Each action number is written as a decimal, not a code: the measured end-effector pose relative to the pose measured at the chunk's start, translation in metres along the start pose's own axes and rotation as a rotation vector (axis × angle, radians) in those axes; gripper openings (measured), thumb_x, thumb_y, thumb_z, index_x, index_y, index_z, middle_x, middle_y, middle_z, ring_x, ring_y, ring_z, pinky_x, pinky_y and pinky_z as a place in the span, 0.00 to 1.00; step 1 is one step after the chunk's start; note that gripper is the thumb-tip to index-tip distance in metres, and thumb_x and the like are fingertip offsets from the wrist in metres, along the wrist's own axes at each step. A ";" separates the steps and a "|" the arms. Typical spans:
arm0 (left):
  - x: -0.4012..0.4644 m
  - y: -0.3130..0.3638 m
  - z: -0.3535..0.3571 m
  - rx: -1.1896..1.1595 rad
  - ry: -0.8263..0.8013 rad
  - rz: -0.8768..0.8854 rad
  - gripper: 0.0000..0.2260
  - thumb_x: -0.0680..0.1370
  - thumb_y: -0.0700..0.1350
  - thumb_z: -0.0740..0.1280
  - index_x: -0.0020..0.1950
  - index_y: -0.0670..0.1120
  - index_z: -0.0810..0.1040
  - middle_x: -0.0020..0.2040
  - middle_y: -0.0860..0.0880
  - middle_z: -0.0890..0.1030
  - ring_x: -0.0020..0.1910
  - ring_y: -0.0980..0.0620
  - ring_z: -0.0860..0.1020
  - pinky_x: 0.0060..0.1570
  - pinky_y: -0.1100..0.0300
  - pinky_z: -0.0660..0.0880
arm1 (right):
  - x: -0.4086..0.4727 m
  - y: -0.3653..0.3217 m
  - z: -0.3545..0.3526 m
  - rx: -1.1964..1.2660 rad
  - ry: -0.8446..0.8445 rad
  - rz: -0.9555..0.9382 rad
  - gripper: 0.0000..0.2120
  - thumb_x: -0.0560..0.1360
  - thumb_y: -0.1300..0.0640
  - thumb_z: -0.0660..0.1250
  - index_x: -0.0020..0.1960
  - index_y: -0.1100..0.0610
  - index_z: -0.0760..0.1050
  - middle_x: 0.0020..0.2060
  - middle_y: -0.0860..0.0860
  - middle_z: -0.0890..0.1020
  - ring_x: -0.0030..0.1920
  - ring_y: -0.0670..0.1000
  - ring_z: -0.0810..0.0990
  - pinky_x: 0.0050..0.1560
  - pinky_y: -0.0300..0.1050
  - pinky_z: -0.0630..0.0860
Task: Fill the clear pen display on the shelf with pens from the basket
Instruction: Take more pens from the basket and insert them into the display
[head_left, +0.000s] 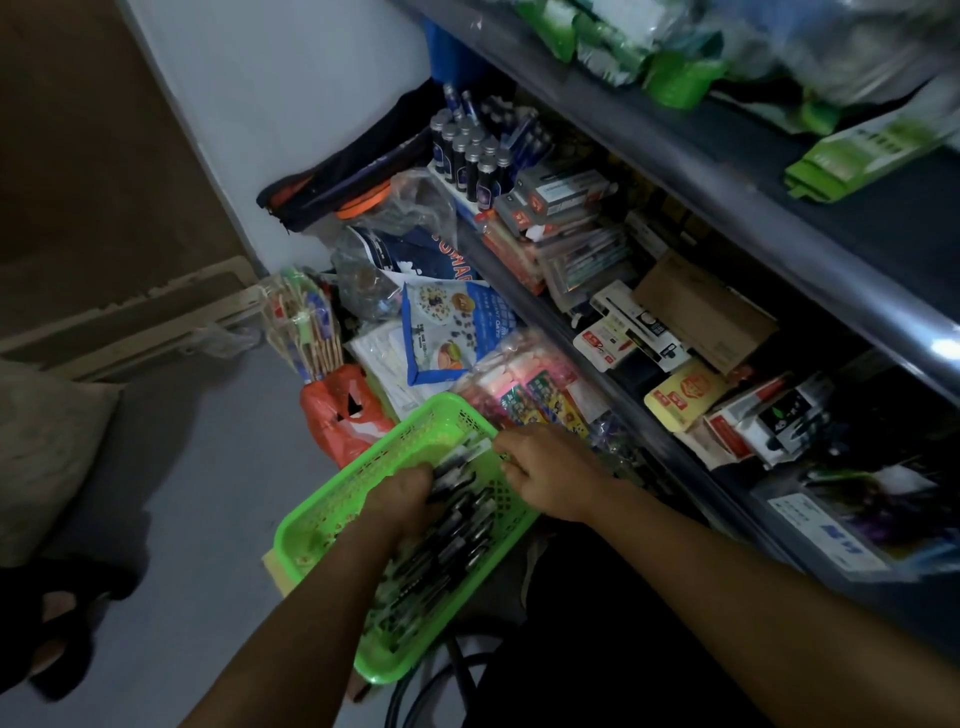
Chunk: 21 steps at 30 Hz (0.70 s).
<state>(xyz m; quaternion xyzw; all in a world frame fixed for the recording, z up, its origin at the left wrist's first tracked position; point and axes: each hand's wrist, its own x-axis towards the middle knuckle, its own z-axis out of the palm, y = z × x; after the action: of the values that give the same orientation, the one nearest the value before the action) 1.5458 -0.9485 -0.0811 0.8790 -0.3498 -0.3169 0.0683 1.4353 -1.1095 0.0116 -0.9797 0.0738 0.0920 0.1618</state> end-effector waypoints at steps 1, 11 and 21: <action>-0.002 0.005 -0.007 -0.014 0.018 0.025 0.16 0.77 0.52 0.63 0.59 0.43 0.70 0.59 0.40 0.76 0.57 0.40 0.76 0.50 0.54 0.72 | -0.003 0.001 -0.006 0.003 0.019 0.006 0.08 0.78 0.56 0.61 0.52 0.59 0.74 0.46 0.56 0.79 0.44 0.56 0.76 0.43 0.47 0.72; -0.027 0.108 -0.106 -0.327 0.177 0.394 0.07 0.76 0.45 0.67 0.49 0.46 0.70 0.38 0.48 0.75 0.37 0.48 0.75 0.33 0.57 0.67 | -0.066 0.042 -0.129 -0.137 0.335 0.114 0.11 0.77 0.53 0.59 0.51 0.58 0.76 0.46 0.57 0.81 0.46 0.59 0.79 0.43 0.51 0.75; -0.070 0.290 -0.166 -0.526 0.163 0.896 0.11 0.76 0.40 0.67 0.41 0.56 0.72 0.31 0.54 0.73 0.27 0.61 0.72 0.28 0.67 0.68 | -0.204 0.063 -0.263 -0.336 0.633 0.305 0.12 0.79 0.53 0.60 0.60 0.54 0.73 0.52 0.51 0.80 0.52 0.54 0.77 0.45 0.44 0.66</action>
<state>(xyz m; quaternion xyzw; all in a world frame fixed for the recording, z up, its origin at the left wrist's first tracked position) 1.4419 -1.1352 0.1851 0.6181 -0.5936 -0.2644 0.4424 1.2672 -1.2321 0.2790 -0.9503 0.2489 -0.1810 -0.0471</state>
